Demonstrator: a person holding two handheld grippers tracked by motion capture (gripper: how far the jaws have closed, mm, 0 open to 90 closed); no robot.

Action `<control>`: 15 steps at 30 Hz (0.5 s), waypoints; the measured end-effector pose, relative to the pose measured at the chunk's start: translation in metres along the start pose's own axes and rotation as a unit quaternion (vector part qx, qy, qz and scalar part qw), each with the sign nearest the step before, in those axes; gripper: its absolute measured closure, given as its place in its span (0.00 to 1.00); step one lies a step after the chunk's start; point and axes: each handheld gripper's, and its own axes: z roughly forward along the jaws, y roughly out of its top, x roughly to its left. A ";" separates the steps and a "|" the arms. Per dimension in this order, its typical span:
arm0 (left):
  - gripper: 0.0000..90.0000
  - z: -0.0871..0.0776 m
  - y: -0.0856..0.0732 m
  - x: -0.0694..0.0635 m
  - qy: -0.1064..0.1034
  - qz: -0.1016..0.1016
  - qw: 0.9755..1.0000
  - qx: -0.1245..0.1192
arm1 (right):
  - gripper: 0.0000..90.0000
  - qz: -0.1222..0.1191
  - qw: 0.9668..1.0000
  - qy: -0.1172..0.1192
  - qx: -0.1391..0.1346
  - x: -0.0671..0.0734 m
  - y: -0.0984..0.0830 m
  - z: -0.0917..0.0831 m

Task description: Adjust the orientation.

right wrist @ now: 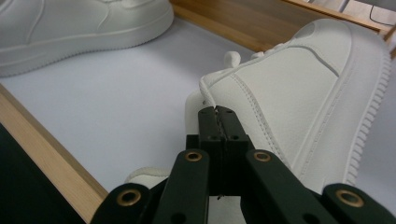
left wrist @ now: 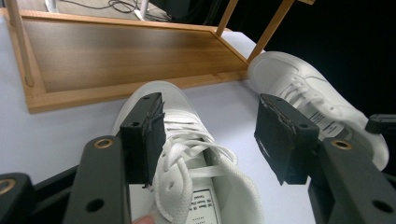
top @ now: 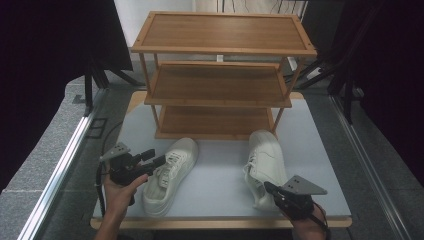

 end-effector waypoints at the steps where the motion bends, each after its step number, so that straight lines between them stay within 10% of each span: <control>1: 0.47 0.000 0.000 0.000 0.000 0.000 1.000 0.000 | 1.00 0.000 1.000 0.000 0.000 0.000 0.000 0.000; 10: 0.47 -0.001 -0.001 -0.002 0.000 -0.001 1.000 0.000 | 1.00 0.081 0.996 -0.018 -0.025 -0.053 -0.016 -0.029; 13: 0.47 0.001 -0.002 -0.002 0.000 0.000 1.000 0.003 | 1.00 0.112 0.994 -0.014 0.010 -0.073 -0.034 -0.025; 15: 0.47 0.002 -0.003 -0.002 0.000 -0.001 1.000 0.003 | 1.00 0.153 0.988 0.021 -0.009 -0.083 -0.041 -0.023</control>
